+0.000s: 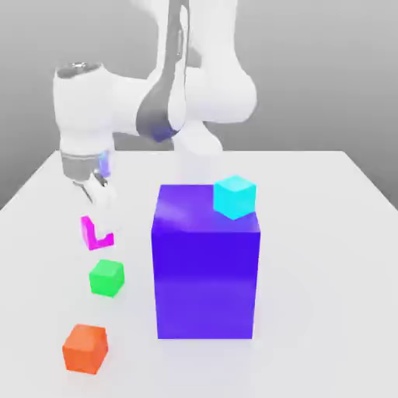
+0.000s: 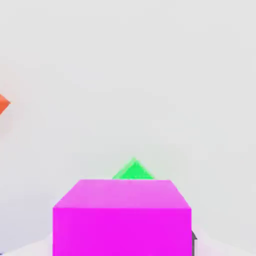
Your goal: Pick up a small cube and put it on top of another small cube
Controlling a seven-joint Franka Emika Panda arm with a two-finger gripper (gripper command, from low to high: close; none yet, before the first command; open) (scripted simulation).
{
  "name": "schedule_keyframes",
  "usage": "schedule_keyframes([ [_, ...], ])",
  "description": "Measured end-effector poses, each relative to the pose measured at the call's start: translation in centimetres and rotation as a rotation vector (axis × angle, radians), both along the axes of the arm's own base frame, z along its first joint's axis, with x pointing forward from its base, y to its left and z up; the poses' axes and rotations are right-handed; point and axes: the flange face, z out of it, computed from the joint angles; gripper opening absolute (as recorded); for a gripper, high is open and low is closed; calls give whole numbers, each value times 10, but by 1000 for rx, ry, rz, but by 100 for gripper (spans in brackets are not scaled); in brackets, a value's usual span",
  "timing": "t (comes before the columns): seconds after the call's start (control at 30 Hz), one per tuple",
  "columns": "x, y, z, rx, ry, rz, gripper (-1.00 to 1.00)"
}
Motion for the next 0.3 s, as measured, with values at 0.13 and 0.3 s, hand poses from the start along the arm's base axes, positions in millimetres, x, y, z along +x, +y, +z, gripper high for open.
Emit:
schedule_keyframes([
  [0.13, -1, 0, -29, 4, 1, -2, -100],
  [0.3, -3, 1, -48, 0, 4, -2, 100],
])
